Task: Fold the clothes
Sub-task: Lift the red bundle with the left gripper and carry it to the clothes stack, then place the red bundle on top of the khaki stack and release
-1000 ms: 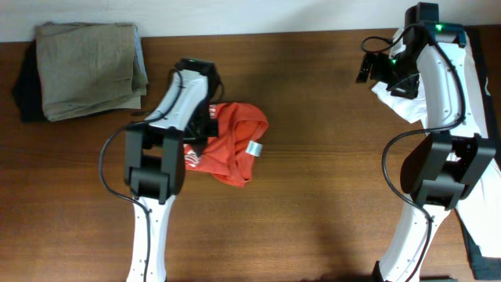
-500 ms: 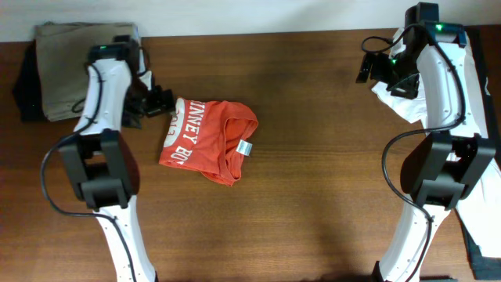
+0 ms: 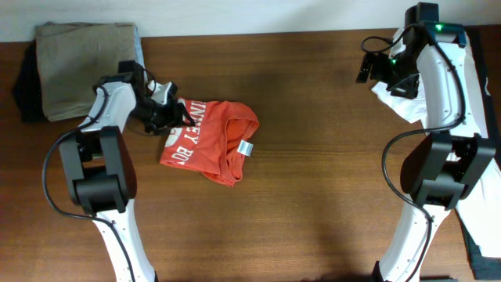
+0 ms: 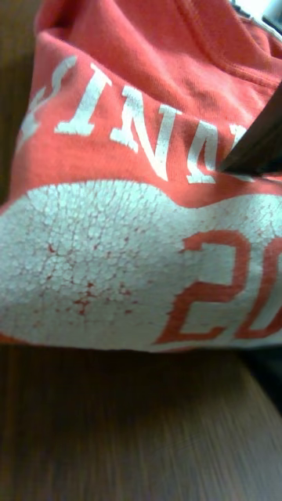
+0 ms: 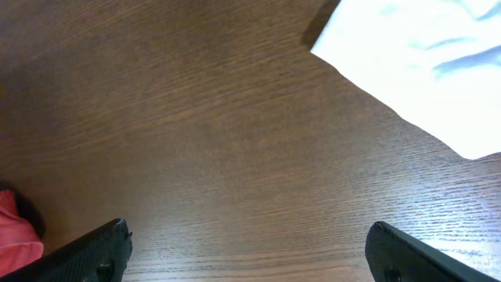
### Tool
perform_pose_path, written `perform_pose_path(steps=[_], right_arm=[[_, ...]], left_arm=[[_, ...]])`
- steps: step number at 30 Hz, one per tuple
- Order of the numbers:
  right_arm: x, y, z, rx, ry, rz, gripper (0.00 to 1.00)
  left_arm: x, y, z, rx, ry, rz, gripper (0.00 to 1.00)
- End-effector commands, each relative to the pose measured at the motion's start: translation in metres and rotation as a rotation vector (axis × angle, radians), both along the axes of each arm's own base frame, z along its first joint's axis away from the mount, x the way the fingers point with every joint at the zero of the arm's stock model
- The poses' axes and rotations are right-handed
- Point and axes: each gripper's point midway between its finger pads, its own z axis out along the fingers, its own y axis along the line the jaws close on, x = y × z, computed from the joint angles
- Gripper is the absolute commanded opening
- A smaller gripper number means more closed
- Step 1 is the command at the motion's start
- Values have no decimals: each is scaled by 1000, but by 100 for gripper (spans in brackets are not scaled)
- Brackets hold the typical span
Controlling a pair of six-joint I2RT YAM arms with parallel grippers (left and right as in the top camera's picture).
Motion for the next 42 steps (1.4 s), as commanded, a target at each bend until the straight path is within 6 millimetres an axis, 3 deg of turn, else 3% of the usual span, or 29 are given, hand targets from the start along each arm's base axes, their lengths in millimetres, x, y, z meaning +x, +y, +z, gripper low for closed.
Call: perform_pose_path(steps=[1,2,5,9,12,17,23,25,30,32,38,42], right_arm=[[2,-2,8,-11,-20,-10,99],[2,-2,8,-11,-20,-10,99],[2,-2,8,-11,-20,-10,99],[2,-2,8,-11,-20,-10,99],[2,-2,8,-11,-20,-10,99],[2,-2,8,-11,-20,-10,99],[2,-2,8,-11,-21,-10,99],[2,-2,8,-11,-21,-10,99],[2,-2,8,-11,-21,-10,99],[2,-2,8,-11,-20,-10,99],[2,-2,8,-11,-20,-10,99],[2,-2,8,-11,-20,-10,98]], left_arm=[[-10,-14,-20,1,70,18,13],[-6,-10,-19,21,79,57,1],[13,6,-4,117,38,87,1],[63,49,49,361,-129,160,1],[93,69,89,464,-258,208,1],[125,100,160,607,-451,311,1],[162,133,209,617,-647,501,1],[166,141,214,618,-674,522,1],[172,190,236,704,-749,667,1],[170,200,237,733,-743,689,1],[158,216,207,761,-655,687,3],[141,253,185,829,-574,788,4]])
